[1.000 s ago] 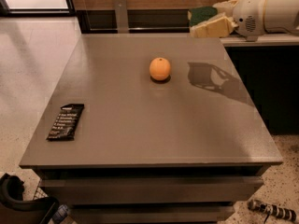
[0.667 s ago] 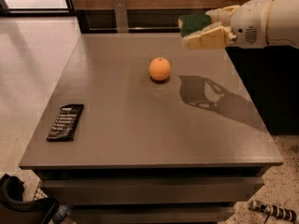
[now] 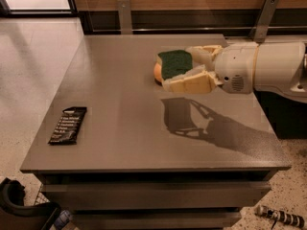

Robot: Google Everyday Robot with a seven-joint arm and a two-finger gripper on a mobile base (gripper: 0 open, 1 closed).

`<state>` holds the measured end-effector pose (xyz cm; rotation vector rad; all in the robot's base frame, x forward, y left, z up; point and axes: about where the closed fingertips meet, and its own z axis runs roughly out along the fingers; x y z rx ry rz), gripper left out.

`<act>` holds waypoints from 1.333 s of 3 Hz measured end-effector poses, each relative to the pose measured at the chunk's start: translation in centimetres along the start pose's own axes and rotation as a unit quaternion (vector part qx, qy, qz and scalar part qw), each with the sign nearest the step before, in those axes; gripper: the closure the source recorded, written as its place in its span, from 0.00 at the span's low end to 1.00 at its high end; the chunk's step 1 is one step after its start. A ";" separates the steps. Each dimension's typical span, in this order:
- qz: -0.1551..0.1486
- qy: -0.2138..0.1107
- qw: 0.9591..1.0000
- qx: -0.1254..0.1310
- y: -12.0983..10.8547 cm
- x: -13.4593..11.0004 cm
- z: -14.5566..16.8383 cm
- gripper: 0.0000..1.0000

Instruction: Move sponge near rxbar chocolate

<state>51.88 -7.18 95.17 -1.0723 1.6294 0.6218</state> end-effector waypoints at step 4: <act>-0.022 0.007 0.993 -0.118 7.4 6.0 11.8 1.00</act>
Offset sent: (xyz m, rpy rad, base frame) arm -0.0075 0.0924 -0.1105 0.0691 0.1979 0.3520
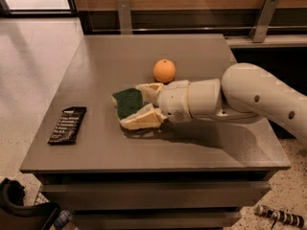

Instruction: Move sponge near rxbar chocolate

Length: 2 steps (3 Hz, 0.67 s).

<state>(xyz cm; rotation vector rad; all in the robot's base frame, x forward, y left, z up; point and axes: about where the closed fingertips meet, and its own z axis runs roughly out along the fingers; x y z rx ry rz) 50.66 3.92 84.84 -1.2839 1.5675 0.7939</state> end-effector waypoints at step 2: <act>-0.009 0.000 1.000 0.026 -0.8 -0.2 0.7 0.64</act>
Offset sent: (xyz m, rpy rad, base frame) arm 0.0111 0.0032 -0.0004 -0.0049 -0.0352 -0.0486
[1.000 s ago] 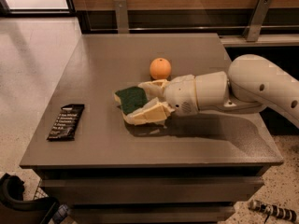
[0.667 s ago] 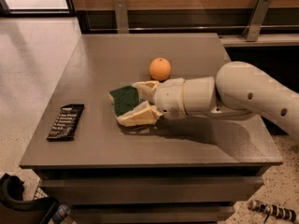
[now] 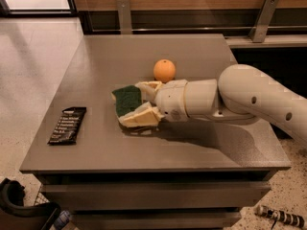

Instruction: Move sponge near rxbar chocolate

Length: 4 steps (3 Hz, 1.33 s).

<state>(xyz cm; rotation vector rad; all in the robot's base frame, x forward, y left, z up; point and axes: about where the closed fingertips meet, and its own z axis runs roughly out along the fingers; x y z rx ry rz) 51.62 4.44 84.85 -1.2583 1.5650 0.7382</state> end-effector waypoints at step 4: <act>-0.004 0.000 1.000 -0.005 0.4 -0.4 0.4 0.00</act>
Offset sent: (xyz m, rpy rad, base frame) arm -0.0007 0.0018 0.0004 -0.0007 -0.0009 0.0033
